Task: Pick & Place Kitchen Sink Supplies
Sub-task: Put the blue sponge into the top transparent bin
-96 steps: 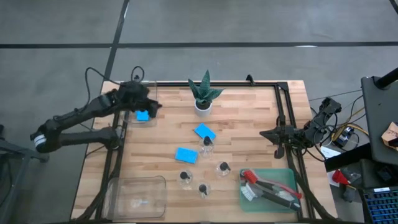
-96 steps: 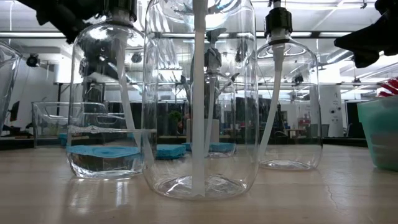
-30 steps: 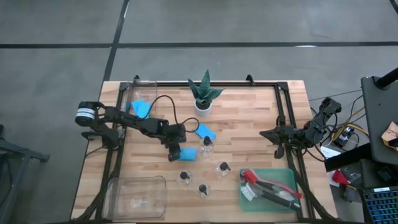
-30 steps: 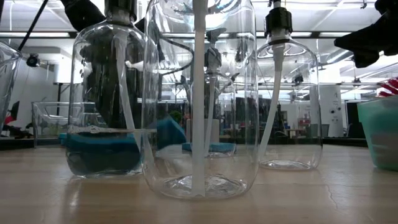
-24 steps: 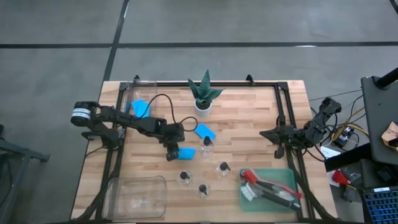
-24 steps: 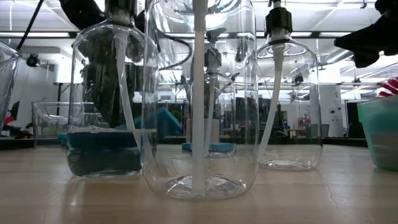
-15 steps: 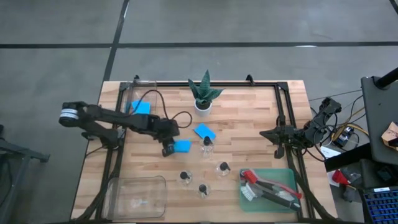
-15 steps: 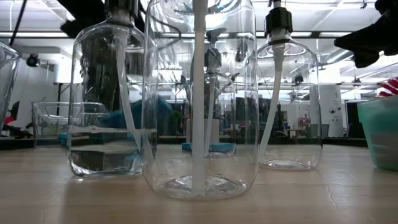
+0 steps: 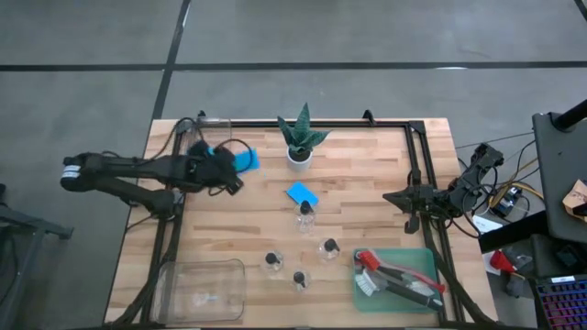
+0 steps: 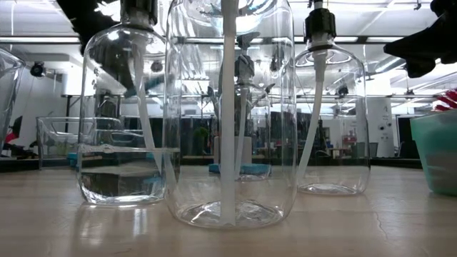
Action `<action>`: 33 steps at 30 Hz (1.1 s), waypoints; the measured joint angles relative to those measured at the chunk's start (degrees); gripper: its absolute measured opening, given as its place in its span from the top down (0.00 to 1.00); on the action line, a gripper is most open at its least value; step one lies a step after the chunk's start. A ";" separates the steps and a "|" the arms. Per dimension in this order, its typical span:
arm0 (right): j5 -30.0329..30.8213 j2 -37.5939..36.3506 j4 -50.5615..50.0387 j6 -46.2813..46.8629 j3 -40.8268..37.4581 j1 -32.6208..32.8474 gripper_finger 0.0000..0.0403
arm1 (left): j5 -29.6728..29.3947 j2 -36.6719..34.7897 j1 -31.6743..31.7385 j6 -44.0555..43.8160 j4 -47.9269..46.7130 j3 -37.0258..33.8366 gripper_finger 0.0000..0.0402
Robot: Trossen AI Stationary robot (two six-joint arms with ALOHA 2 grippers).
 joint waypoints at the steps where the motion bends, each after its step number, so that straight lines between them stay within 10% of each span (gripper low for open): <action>1: 0.02 0.00 0.00 0.00 0.00 0.02 0.98 | -2.50 -0.99 -0.02 -1.37 -1.26 0.06 1.00; 6: 0.01 0.00 0.01 0.00 0.00 0.01 0.98 | -15.31 -4.39 0.42 -14.66 -12.63 -0.15 1.00; 14: 0.00 0.00 0.00 0.00 0.00 0.02 0.98 | -11.92 -5.76 5.74 -30.05 -27.05 -0.23 1.00; 33: 0.01 0.00 0.00 0.00 0.00 0.01 0.98 | 10.08 -0.72 31.58 -12.00 -16.74 -4.05 1.00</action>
